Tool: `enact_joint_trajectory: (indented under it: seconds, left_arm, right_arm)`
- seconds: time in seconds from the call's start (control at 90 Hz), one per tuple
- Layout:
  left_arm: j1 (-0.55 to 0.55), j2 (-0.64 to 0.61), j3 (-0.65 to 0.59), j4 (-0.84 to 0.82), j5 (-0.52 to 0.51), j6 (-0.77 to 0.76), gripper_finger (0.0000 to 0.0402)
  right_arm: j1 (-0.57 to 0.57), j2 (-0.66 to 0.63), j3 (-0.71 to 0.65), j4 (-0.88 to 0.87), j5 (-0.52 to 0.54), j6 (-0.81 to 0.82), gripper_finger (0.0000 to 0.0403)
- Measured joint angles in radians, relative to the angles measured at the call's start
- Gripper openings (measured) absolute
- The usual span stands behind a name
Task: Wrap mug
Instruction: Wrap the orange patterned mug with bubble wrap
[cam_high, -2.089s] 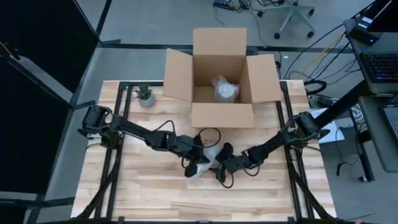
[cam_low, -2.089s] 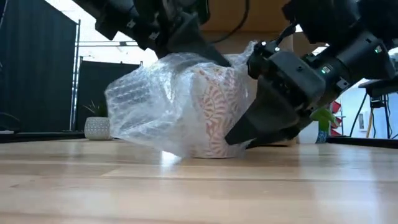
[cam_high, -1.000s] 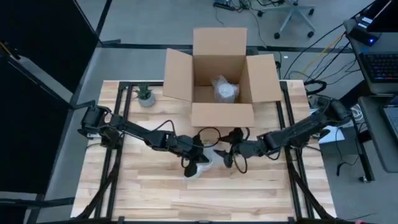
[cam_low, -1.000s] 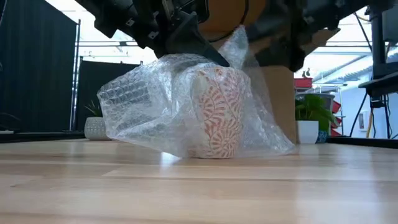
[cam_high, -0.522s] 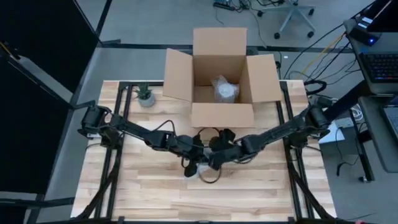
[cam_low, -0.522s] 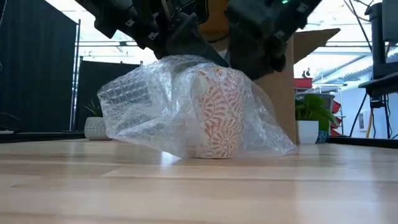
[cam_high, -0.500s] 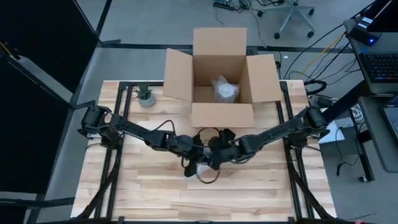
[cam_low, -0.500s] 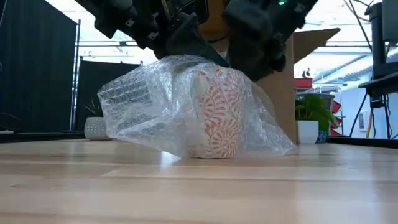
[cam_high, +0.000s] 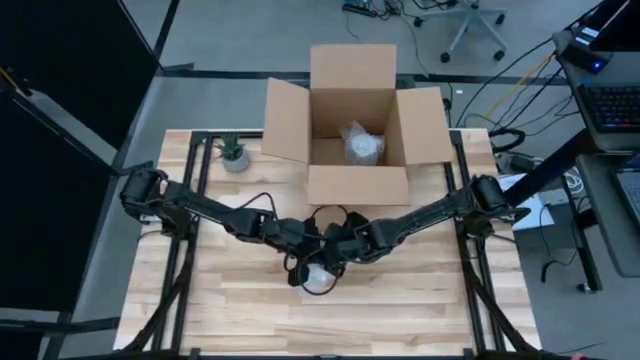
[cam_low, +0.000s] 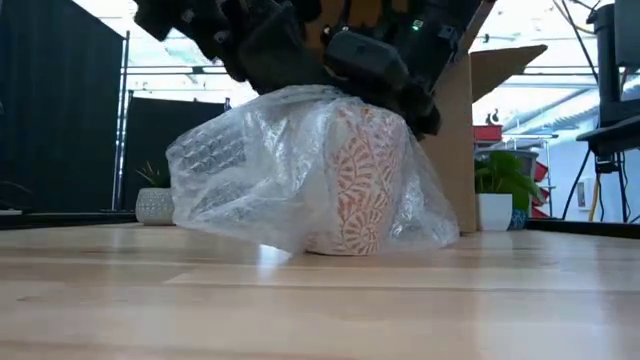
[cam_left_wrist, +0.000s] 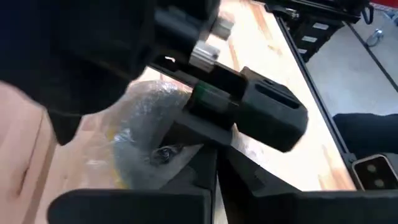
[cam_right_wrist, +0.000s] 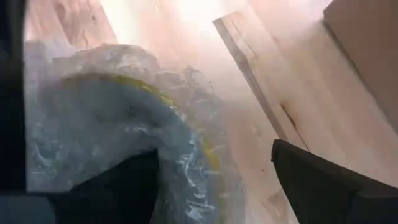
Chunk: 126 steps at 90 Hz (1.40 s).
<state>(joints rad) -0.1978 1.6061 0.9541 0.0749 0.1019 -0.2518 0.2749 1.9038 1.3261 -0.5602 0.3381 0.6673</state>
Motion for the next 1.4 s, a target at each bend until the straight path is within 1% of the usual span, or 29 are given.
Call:
enact_joint_trajectory:
  seconds: [0.133, 0.311, 0.411, 0.433, 0.511, 0.567, 0.678, 0.844, 0.922, 1.044, 1.244, 1.4]
  left_arm:
    - [0.001, -0.085, 0.006, -0.058, -0.087, 0.006, 0.0000]
    - [-0.012, -0.102, 0.004, -0.201, -0.083, -0.001, 0.0000]
    - [-0.043, -0.096, 0.004, -0.335, -0.088, -0.002, 0.0000]
    - [-0.050, -0.091, 0.003, -0.368, -0.106, -0.003, 0.0000]
    - [-0.083, -0.083, -0.005, -0.468, -0.221, -0.024, 0.0000]
    - [-0.098, -0.089, -0.016, -0.477, -0.231, -0.028, 0.0000]
    - [-0.133, -0.096, -0.057, -0.420, -0.154, -0.056, 0.0000]
    - [-0.157, -0.056, -0.176, -0.118, -0.102, -0.083, 0.0000]
    - [-0.158, -0.048, -0.196, 0.012, -0.092, -0.101, 0.0000]
    - [-0.158, -0.046, -0.205, 0.135, -0.088, -0.098, 0.0000]
    - [-0.142, -0.046, -0.205, 0.233, -0.088, -0.076, 0.0000]
    - [-0.112, -0.046, -0.205, 0.276, -0.104, -0.081, 0.0000]
  right_arm:
    - [0.000, 0.001, -0.001, 0.000, -0.008, -0.012, 0.0279]
    - [-0.007, 0.002, -0.001, 0.004, -0.009, -0.017, 0.0279]
    - [-0.007, 0.002, -0.002, 0.006, -0.008, -0.018, 0.0279]
    - [-0.008, 0.002, -0.002, 0.008, -0.008, -0.019, 0.0279]
    - [-0.009, 0.002, -0.002, 0.011, -0.007, -0.025, 0.0279]
    - [-0.009, 0.003, -0.002, 0.011, -0.005, -0.027, 0.0279]
    - [-0.016, 0.003, -0.003, 0.012, -0.006, -0.036, 0.0279]
    - [-0.027, 0.004, -0.003, 0.009, -0.008, -0.036, 0.0279]
    - [-0.027, 0.004, -0.003, 0.010, -0.008, -0.036, 0.0279]
    - [-0.027, 0.004, -0.003, 0.009, -0.006, -0.037, 0.0279]
    - [-0.027, 0.004, -0.003, 0.010, -0.006, -0.037, 0.0279]
    - [-0.027, 0.004, -0.003, 0.010, -0.005, -0.037, 0.0279]
